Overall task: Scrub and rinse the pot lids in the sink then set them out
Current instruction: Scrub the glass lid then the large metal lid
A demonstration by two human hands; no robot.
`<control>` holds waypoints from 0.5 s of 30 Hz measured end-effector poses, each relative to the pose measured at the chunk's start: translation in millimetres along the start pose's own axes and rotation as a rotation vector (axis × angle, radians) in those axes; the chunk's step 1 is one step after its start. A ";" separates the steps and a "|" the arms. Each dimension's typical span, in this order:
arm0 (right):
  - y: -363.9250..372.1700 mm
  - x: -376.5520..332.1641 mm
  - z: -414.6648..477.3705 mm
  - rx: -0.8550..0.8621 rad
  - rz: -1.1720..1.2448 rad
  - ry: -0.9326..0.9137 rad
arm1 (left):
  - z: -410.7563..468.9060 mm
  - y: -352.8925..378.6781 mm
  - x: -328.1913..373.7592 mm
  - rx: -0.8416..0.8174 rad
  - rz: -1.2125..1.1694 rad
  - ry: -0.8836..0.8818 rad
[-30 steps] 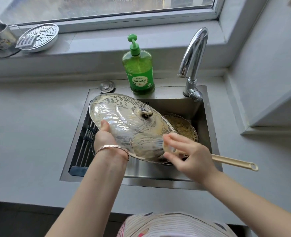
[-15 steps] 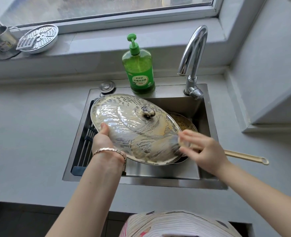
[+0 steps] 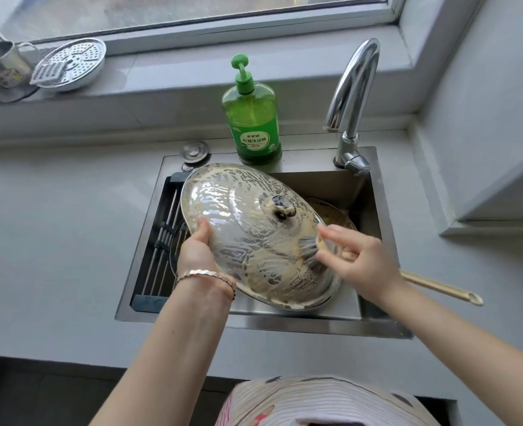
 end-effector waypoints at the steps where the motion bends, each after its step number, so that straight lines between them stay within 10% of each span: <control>1: 5.5 -5.5 -6.4 -0.037 0.024 -0.042 | 1.2 0.0 3.1 -0.003 0.009 0.008; 8: -16.4 42.2 19.4 0.022 -0.094 0.338 | 10.1 -6.5 7.1 0.027 0.137 -0.013; 15: 3.4 -21.0 52.7 -0.079 0.137 0.207 | 16.9 11.1 9.8 -0.067 0.484 -0.020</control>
Point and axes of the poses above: each hand's wrist, its own z-axis towards the middle knuckle, its own y-axis out of the palm, x = y × z, the point moved 7 cm from there along z, towards the middle knuckle, and after that the axes turned 1 degree about x, right-handed, at the moved point
